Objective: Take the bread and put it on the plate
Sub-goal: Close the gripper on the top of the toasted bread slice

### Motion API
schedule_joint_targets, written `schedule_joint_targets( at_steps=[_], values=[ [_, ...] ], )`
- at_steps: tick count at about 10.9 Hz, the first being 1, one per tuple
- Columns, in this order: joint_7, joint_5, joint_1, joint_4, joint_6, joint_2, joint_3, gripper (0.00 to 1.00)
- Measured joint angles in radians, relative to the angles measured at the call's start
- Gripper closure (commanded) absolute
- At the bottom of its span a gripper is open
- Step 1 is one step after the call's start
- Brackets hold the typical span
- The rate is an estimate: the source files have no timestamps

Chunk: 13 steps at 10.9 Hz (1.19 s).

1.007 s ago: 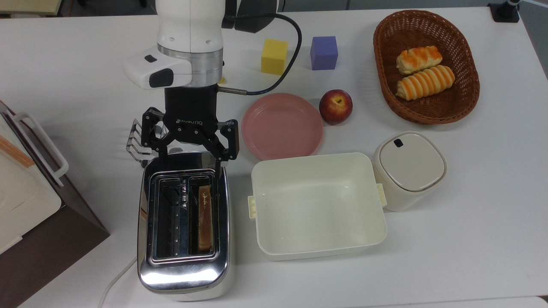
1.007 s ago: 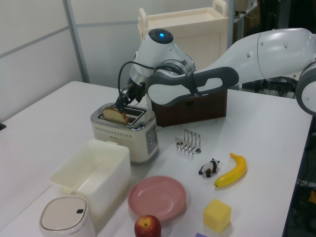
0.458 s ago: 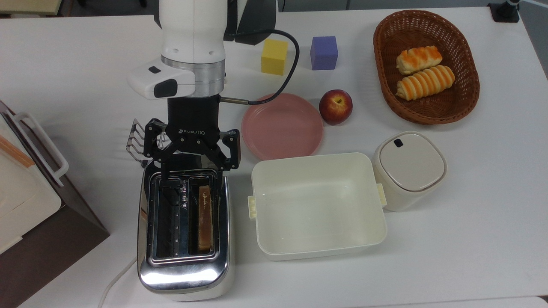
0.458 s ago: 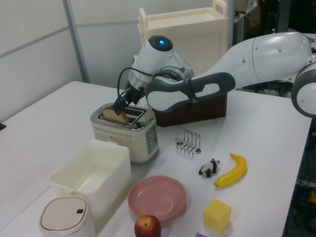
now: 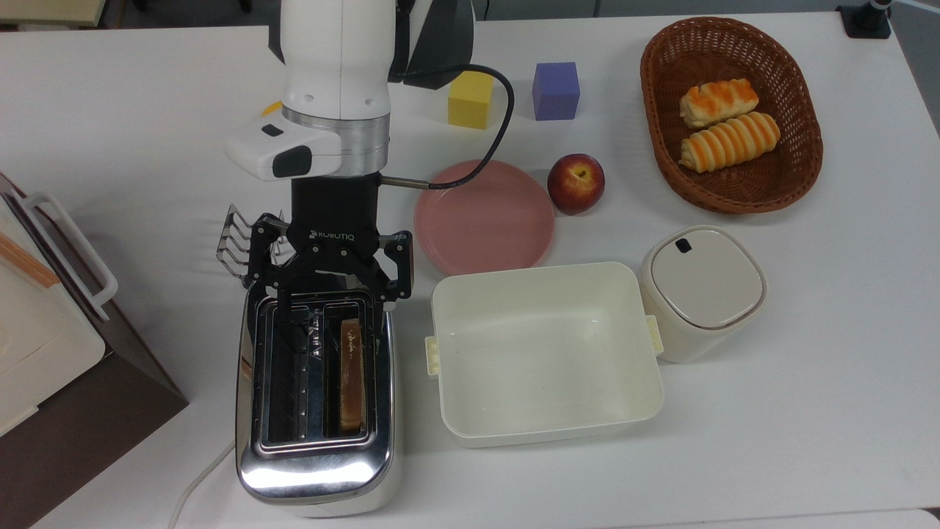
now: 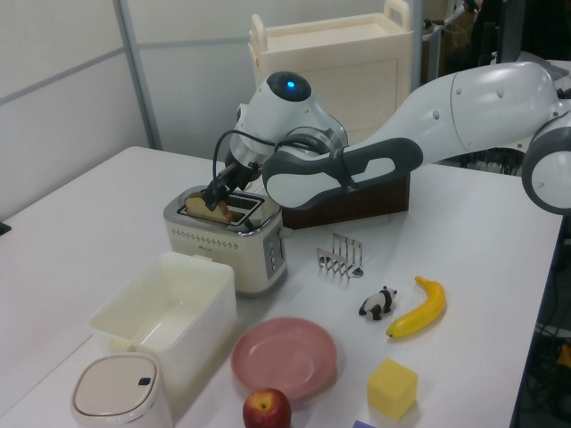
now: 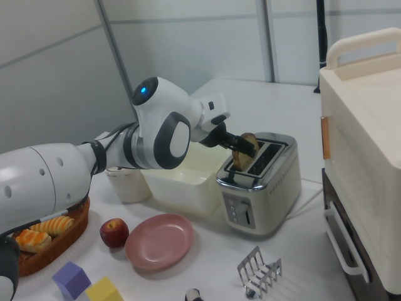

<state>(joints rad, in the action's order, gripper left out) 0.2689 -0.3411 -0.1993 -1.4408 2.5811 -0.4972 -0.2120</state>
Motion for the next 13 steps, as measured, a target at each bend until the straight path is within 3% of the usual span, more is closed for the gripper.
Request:
schedule_joint_targets(
  at_steps=[2,3,4,5,6,7,13],
  values=[
    [0.0,0.0,0.003,0.0,0.001,-0.004,0.0,0.09],
    [0.0,0.0,0.005,0.0,0.001,-0.006,0.0,0.07],
    [0.0,0.0,0.005,0.0,0.001,-0.008,0.0,0.13],
    [0.0,0.0,0.005,0.0,0.001,-0.01,0.0,0.61],
    [0.0,-0.006,0.005,0.0,0.001,-0.011,0.0,0.89],
    [0.0,-0.021,0.005,0.0,0.001,-0.013,0.0,1.0],
    [0.0,-0.059,0.006,0.0,0.001,-0.02,0.0,1.0]
  ],
)
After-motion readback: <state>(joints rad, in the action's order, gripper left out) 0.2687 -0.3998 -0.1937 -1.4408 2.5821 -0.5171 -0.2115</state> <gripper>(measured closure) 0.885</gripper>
